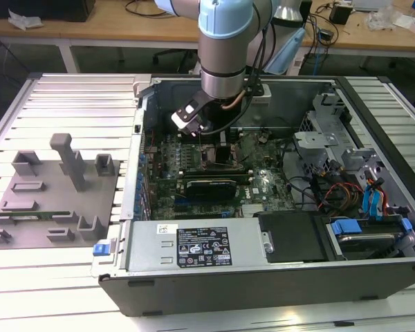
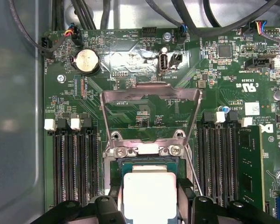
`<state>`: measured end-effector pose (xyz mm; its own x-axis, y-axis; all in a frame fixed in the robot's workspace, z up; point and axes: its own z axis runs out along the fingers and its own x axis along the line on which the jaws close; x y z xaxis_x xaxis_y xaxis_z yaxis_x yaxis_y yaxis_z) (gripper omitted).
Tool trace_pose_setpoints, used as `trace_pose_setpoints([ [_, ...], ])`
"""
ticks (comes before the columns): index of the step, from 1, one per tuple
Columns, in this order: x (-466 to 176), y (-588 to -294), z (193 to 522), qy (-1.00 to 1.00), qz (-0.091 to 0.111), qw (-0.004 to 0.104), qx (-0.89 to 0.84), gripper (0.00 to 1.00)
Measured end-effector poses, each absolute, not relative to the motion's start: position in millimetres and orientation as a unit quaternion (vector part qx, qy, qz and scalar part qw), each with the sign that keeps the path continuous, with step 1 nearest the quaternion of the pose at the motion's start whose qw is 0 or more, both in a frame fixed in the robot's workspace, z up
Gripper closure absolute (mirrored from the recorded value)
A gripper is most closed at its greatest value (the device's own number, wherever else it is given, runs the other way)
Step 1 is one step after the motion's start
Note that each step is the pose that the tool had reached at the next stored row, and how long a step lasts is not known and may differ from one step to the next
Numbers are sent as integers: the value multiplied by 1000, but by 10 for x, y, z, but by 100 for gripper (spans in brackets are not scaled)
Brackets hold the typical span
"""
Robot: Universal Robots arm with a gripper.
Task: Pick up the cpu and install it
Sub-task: 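Place the cpu into insertion slot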
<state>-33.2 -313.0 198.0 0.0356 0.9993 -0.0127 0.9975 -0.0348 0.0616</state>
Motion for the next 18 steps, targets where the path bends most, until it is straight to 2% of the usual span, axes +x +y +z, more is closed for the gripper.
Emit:
trace_pose_setpoints([
  [18, -329, -3130, 1963, 702, 17, 26, 712, 44],
])
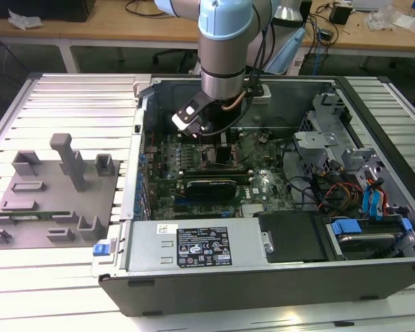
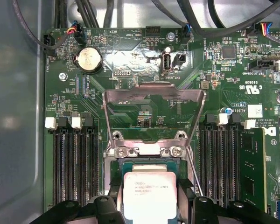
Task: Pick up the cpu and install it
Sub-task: 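Place the cpu into insertion slot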
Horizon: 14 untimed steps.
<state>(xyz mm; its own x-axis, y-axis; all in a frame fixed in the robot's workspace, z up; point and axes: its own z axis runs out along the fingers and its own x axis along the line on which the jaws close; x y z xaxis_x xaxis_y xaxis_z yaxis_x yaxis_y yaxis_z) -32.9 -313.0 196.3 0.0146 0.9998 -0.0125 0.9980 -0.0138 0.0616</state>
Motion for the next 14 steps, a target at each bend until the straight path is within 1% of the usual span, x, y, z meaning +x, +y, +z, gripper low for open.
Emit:
trace_pose_setpoints([
  [5, -330, -3130, 1963, 702, 17, 26, 712, 44],
  [7, -329, -3130, 1962, 702, 17, 26, 712, 43],
  [8, -329, -3130, 1962, 702, 17, 26, 712, 37],
  [14, -329, -3130, 1994, 702, 17, 26, 712, 37],
])
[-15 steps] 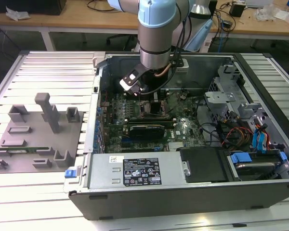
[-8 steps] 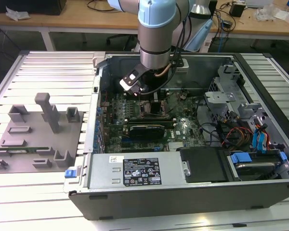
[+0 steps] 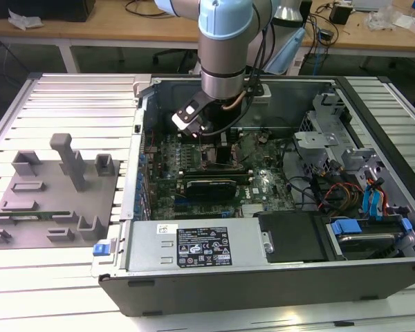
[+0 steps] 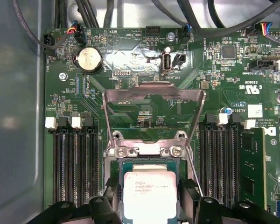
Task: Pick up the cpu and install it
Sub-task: 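Place the cpu into insertion slot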
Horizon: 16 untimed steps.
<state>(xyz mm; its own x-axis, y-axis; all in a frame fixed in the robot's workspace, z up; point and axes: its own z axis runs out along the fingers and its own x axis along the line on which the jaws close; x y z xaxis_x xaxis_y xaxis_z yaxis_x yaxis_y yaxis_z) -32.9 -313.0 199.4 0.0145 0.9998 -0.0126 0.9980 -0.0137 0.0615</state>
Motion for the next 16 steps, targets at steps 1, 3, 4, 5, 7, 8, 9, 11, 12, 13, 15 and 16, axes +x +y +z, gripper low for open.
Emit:
trace_pose_setpoints([
  [1, -329, -3130, 2018, 702, 17, 26, 712, 37],
  [3, -329, -3129, 2096, 702, 17, 26, 712, 37],
  [4, -329, -3129, 2119, 702, 17, 26, 712, 37],
  [5, -330, -3129, 2135, 702, 17, 27, 712, 37],
  [7, -329, -3130, 2140, 702, 17, 27, 712, 37],
  [8, -330, -3130, 2140, 702, 16, 27, 712, 37],
  [9, -330, -3129, 2140, 702, 16, 27, 712, 37],
  [11, -329, -3129, 2140, 702, 16, 27, 712, 57],
  [12, -329, -3129, 2140, 702, 16, 28, 712, 63],
  [13, -330, -3129, 2140, 702, 16, 28, 712, 63],
  [15, -329, -3129, 2140, 702, 16, 28, 712, 81],
  [16, -329, -3129, 2140, 702, 16, 28, 712, 81],
])
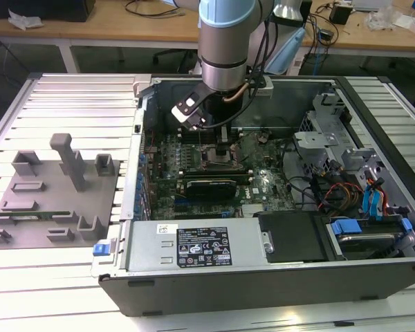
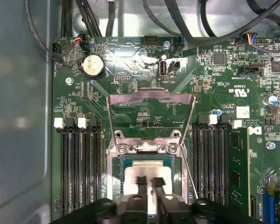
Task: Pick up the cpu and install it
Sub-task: 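Place the cpu into insertion slot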
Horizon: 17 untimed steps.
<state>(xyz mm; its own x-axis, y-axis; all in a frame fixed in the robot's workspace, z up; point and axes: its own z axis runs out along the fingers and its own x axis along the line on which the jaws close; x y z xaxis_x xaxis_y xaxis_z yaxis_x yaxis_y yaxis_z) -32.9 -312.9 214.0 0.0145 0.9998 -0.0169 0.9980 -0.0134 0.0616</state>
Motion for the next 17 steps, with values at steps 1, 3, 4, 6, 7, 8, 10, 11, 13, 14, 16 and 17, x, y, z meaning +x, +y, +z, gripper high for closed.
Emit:
trace_pose_setpoints([
  [1, -329, -3129, 2139, 702, 16, 28, 712, 87],
  [3, -330, -3129, 2140, 702, 15, 28, 712, 89],
  [4, -329, -3129, 2140, 702, 15, 28, 712, 89],
  [6, -330, -3129, 2140, 702, 15, 28, 712, 89],
  [7, -329, -3129, 2139, 702, 14, 27, 712, 89],
  [8, -323, -3128, 2137, 702, 8, 22, 712, 89],
  [10, -318, -3129, 2138, 702, 3, 16, 712, 89],
  [11, -318, -3129, 2138, 702, 3, 16, 712, 89],
  [13, -314, -3130, 2137, 702, 2, 16, 712, 89],
  [14, -301, -3129, 2133, 702, 3, 16, 712, 89],
  [16, -290, -3129, 2127, 702, 3, 16, 712, 89],
  [17, -290, -3129, 2121, 702, 3, 16, 712, 89],
])
